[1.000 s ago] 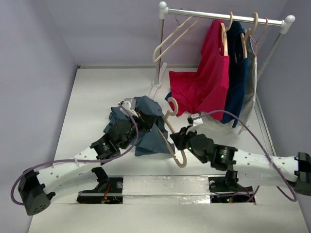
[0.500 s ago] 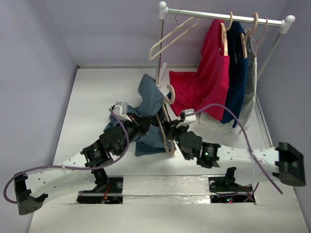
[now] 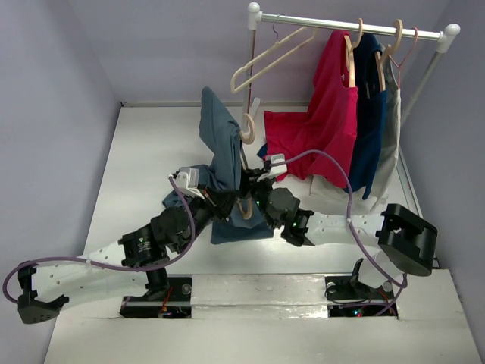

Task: Place the t-shirt on the hanger

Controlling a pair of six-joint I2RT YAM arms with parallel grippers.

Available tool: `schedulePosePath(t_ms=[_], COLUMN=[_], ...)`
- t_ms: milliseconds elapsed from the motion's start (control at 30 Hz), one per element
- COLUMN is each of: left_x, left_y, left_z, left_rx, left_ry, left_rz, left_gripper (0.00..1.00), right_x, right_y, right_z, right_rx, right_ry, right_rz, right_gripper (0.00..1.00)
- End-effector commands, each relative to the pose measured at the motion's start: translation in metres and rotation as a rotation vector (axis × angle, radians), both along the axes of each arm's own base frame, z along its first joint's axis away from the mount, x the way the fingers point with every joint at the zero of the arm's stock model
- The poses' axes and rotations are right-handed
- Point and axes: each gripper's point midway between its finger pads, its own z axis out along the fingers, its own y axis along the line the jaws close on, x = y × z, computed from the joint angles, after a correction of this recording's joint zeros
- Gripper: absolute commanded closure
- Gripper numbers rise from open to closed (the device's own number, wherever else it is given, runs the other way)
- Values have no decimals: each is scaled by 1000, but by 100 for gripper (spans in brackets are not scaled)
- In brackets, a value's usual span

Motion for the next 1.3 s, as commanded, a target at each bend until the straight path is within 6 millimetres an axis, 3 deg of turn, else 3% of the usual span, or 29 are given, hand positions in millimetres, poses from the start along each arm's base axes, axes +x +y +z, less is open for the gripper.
schedulePosePath(t_ms=[0, 33, 67, 100, 133, 200, 267, 367, 500, 533, 600, 733, 867, 1100, 1167, 1233, 1267], left_x=[-13, -7, -3, 6, 9, 10, 12, 18, 31, 38, 45, 87, 110, 113, 110, 106, 105], left_y=[0, 8, 20, 38, 47, 56, 64, 66, 52, 43, 26, 19, 14, -16, -21, -19, -17], left_z=[25, 23, 8, 4, 2, 11, 29, 50, 68, 64, 76, 68, 77, 75, 64, 71, 63], left_rx=[-43, -33, 31, 19, 25, 4, -31, -61, -72, -48, -83, -37, -42, -93, -98, -142, -141], left_ry=[1, 13, 52, 84, 93, 77, 36, 19, -6, -3, -17, -23, -60, -93, -94, -118, -112], left_rz=[-55, -3, 56, 168, 209, 234, 255, 297, 323, 327, 267, 273, 237, 131, 99, 90, 92], left_gripper=[100, 100, 98, 81, 71, 47, 38, 37, 36, 36, 38, 43, 45, 37, 38, 40, 40], right_x=[10, 4, -4, -11, -14, -29, -37, -47, -61, -64, -69, -78, -84, -88, -88, -87, -87], right_y=[3, -3, -12, -19, -22, -34, -38, -40, -42, -43, -46, -53, -58, -55, -54, -55, -54], right_z=[54, 49, 61, 47, 59, 51, 40, 39, 43, 46, 50, 51, 50, 46, 41, 39, 38], right_rx=[195, 192, 224, 217, 256, 258, 239, 233, 240, 235, 243, 259, 268, 249, 242, 241, 239], right_ry=[-99, -114, -140, -126, -137, -136, -122, -135, -163, -180, -196, -197, -185, -175, -167, -160, -158], right_rz=[31, 46, 70, 83, 95, 138, 159, 199, 225, 229, 221, 244, 269, 296, 298, 291, 291], right_gripper=[100, 100, 100, 100, 100, 100, 100, 100, 100, 100, 100, 100, 100, 100, 100, 100, 100])
